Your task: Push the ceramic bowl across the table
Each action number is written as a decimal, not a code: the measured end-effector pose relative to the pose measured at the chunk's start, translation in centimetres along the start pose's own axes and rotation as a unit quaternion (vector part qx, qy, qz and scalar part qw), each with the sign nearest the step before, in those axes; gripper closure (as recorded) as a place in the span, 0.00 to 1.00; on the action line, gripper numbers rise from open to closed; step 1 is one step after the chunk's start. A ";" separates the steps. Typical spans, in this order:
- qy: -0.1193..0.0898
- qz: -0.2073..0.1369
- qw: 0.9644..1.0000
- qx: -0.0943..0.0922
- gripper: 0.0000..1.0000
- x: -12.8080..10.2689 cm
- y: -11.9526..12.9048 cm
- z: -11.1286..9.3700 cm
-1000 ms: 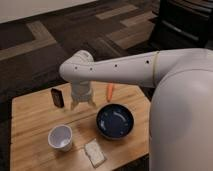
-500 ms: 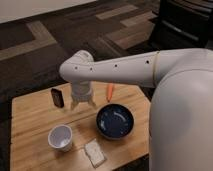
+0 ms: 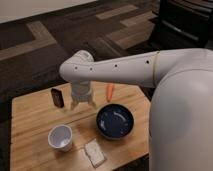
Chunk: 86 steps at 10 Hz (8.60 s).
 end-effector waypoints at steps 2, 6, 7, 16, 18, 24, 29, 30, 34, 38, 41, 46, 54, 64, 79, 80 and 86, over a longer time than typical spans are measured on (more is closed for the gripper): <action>0.000 0.000 1.000 0.000 0.35 0.0 0.0 0.0; 0.000 0.000 1.000 0.000 0.35 0.0 0.0 0.0; 0.001 0.000 1.000 0.000 0.35 0.0 0.0 0.1; -0.007 -0.002 0.999 -0.035 0.35 -0.9 0.7 1.8; -0.002 -0.013 0.999 -0.049 0.35 -0.9 1.1 3.3; 0.030 -0.070 0.995 -0.057 0.35 -0.7 3.1 7.4; 0.041 0.019 0.999 -0.009 0.35 1.9 -1.7 7.5; 0.046 0.050 0.998 -0.005 0.35 2.9 -3.2 8.0; 0.024 0.154 0.987 0.043 0.35 5.8 -10.6 5.6; 0.008 0.226 0.970 0.089 0.35 9.0 -16.2 2.5; 0.005 0.195 0.978 0.079 0.35 6.8 -15.6 2.6; 0.004 0.088 0.995 0.048 0.35 0.1 -9.8 5.1; 0.027 0.093 0.995 0.012 0.35 1.8 -5.9 9.9; 0.001 0.213 0.975 0.057 0.35 7.0 -15.6 7.9; -0.013 0.178 0.984 0.013 0.35 3.5 -15.3 9.7; -0.014 0.182 0.983 0.007 0.35 3.8 -15.9 10.1; -0.037 0.255 0.964 0.060 0.35 10.0 -23.1 6.3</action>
